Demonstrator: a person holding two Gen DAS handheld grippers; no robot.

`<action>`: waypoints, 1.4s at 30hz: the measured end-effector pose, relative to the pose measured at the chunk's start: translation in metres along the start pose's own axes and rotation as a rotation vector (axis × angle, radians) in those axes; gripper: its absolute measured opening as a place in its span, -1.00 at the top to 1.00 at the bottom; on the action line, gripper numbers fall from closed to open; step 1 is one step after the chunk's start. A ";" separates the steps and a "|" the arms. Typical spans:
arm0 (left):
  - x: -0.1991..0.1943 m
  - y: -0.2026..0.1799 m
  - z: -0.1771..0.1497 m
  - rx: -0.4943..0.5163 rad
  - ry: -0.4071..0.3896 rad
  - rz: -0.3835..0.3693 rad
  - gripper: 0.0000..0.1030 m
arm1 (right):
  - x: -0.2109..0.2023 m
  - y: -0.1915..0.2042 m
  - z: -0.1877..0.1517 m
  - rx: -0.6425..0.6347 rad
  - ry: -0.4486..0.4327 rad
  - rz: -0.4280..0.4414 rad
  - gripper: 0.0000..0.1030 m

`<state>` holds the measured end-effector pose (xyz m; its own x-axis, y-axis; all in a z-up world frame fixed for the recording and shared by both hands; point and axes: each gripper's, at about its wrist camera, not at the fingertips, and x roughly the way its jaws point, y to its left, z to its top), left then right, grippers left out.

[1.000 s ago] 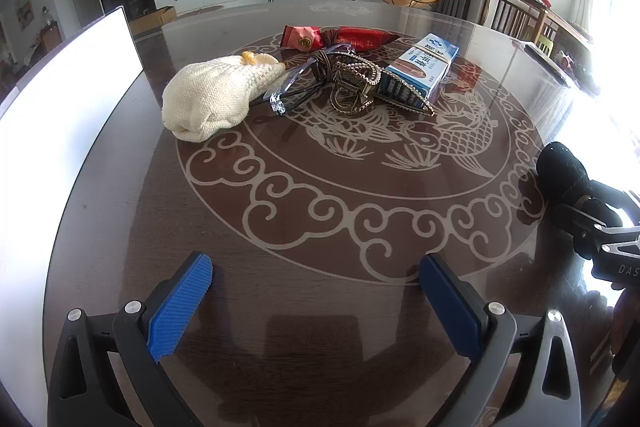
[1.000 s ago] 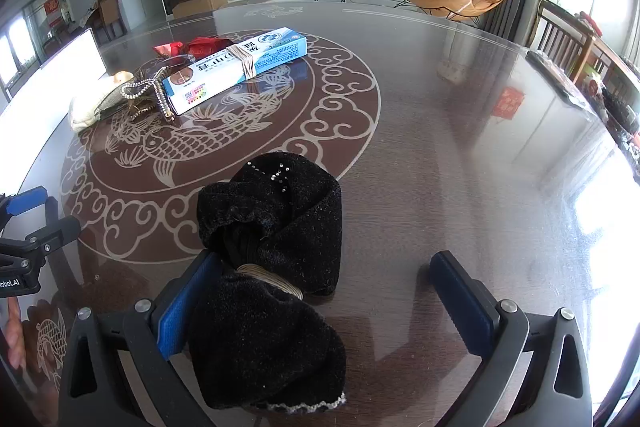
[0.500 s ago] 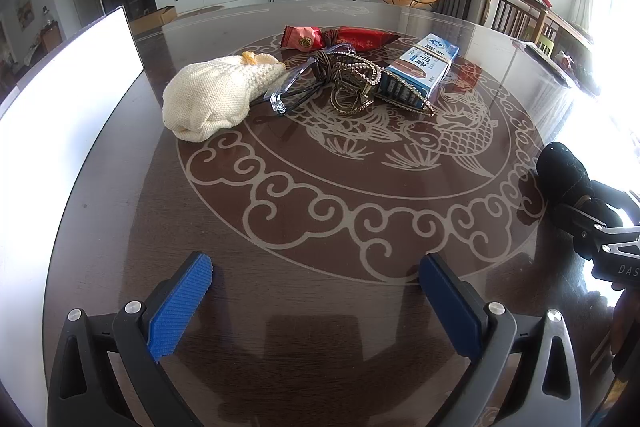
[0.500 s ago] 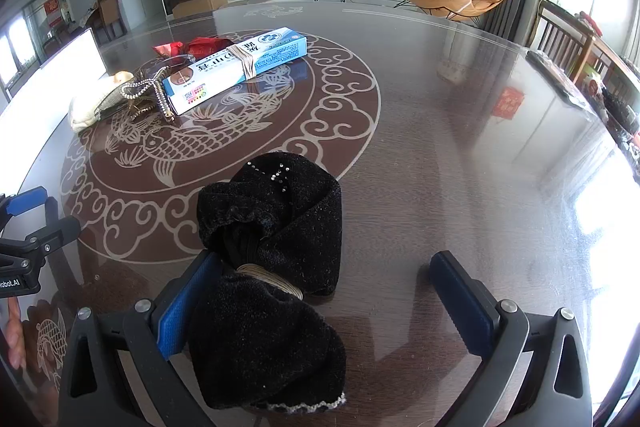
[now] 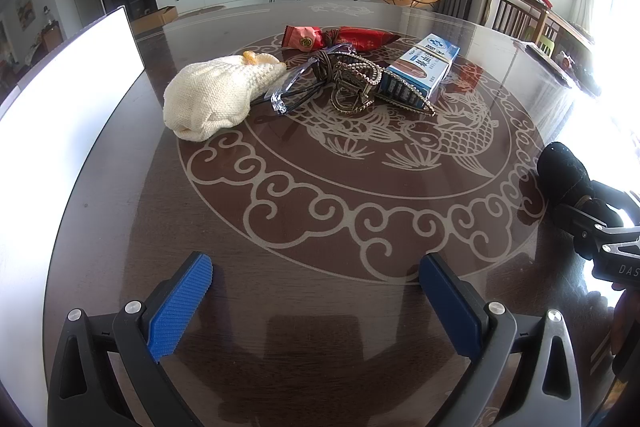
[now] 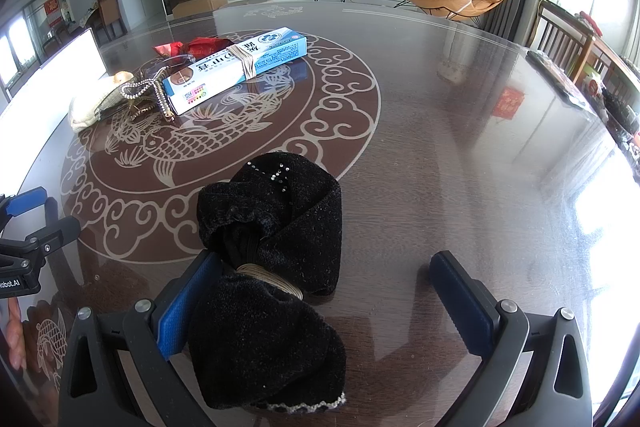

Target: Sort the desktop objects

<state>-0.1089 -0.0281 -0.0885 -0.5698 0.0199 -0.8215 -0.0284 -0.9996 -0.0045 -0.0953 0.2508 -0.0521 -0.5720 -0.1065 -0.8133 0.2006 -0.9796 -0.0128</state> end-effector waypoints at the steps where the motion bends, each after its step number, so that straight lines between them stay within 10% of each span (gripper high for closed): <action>1: 0.000 0.000 0.000 0.000 0.000 0.000 -1.00 | 0.000 0.000 0.000 0.000 0.000 0.000 -1.00; 42: -0.004 0.004 -0.002 -0.007 -0.002 0.002 -1.00 | 0.000 0.000 0.000 0.000 0.000 0.000 -1.00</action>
<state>-0.1046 -0.0319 -0.0863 -0.5711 0.0182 -0.8207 -0.0218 -0.9997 -0.0070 -0.0954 0.2510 -0.0523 -0.5720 -0.1065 -0.8133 0.2009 -0.9795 -0.0130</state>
